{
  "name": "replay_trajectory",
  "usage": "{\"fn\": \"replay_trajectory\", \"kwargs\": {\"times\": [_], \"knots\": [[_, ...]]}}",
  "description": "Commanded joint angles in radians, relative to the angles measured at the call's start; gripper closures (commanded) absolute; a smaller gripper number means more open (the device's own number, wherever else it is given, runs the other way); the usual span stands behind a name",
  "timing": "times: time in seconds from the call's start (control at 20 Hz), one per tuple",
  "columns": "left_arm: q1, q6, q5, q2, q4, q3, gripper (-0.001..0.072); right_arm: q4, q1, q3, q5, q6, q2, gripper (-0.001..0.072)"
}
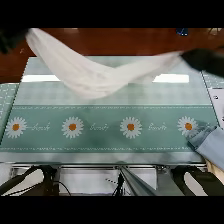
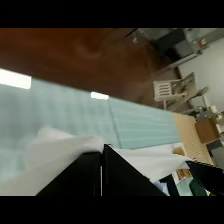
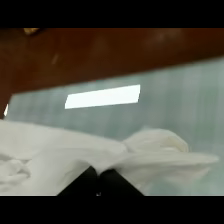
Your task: Fold the shirts.
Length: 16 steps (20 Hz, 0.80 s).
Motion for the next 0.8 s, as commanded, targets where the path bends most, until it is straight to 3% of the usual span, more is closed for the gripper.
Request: {"fn": "replay_trajectory", "kwargs": {"times": [0.0, 0.25, 0.5, 0.75], "knots": [[0.062, -0.087, -0.064, 0.029, -0.099, 0.279, 0.0686, -0.111, 0.001, 0.308, 0.000, 0.084, 0.076, 0.0691], [0.134, -0.213, -0.133, 0.163, -0.035, 0.483, 0.0686, -0.333, 0.002, 0.571, 0.133, 0.221, 0.101, 0.0690], [0.149, -0.306, -0.423, 0.287, 0.490, 0.482, 0.0686, -0.453, 0.002, 0.680, 0.465, 0.236, 0.101, 0.0690], [0.076, -0.301, -0.613, 0.303, 0.608, 0.428, 0.0686, -0.559, 0.002, 0.687, 0.702, 0.220, 0.098, 0.0690]]}}
